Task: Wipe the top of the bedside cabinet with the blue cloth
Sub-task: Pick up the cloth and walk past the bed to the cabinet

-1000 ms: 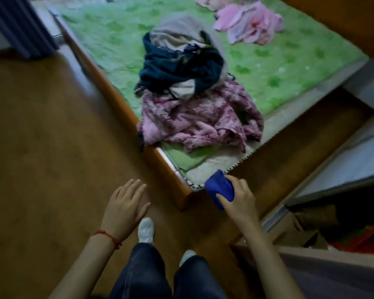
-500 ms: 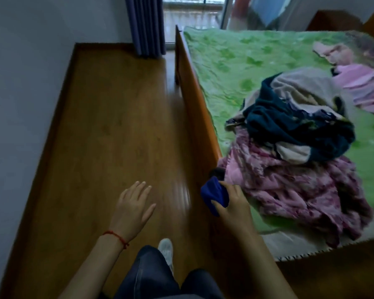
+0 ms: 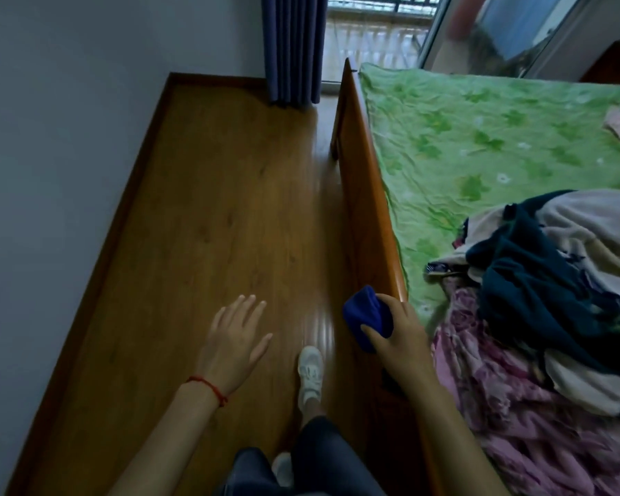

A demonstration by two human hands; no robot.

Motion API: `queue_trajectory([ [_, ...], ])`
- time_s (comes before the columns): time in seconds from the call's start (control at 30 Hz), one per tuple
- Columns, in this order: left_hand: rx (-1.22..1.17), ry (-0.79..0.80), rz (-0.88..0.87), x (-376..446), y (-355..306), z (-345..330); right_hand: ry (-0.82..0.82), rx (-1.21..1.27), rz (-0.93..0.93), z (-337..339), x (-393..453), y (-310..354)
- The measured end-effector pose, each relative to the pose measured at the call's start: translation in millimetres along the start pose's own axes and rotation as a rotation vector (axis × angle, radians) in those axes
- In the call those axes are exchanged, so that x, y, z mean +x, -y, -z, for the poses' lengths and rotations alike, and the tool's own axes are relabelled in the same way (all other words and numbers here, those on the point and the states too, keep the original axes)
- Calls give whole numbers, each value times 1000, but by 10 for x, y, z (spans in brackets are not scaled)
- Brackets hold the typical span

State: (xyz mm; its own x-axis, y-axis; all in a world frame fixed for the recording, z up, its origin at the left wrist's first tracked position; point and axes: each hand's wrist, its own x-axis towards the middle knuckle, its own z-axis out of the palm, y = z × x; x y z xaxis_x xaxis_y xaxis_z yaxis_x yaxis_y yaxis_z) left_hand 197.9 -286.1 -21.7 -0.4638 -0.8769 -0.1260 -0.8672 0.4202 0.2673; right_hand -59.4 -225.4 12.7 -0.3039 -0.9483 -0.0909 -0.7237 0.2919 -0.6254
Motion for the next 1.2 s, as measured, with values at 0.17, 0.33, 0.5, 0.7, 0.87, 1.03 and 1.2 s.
queue_trajectory([
  [0.17,6,-11,40,909,160,179,2,19,66,3,1051,105],
  [0.33,18,-7,99,1759,344,463,6,20,109,184,2112,256],
  [0.5,23,-23,121,2594,604,656,0,-23,102,217,3112,343],
  [0.7,-1,-55,134,3744,1078,795,-9,2,81,50,4250,537],
  [0.87,-5,-102,116,4833,1630,1088,-24,29,28,-103,5308,885],
  [1.03,13,-188,118,5921,2145,1604,-48,52,33,-143,6306,1265],
  [1.2,22,-189,117,6817,2414,1861,-70,74,18,-151,7145,1421],
])
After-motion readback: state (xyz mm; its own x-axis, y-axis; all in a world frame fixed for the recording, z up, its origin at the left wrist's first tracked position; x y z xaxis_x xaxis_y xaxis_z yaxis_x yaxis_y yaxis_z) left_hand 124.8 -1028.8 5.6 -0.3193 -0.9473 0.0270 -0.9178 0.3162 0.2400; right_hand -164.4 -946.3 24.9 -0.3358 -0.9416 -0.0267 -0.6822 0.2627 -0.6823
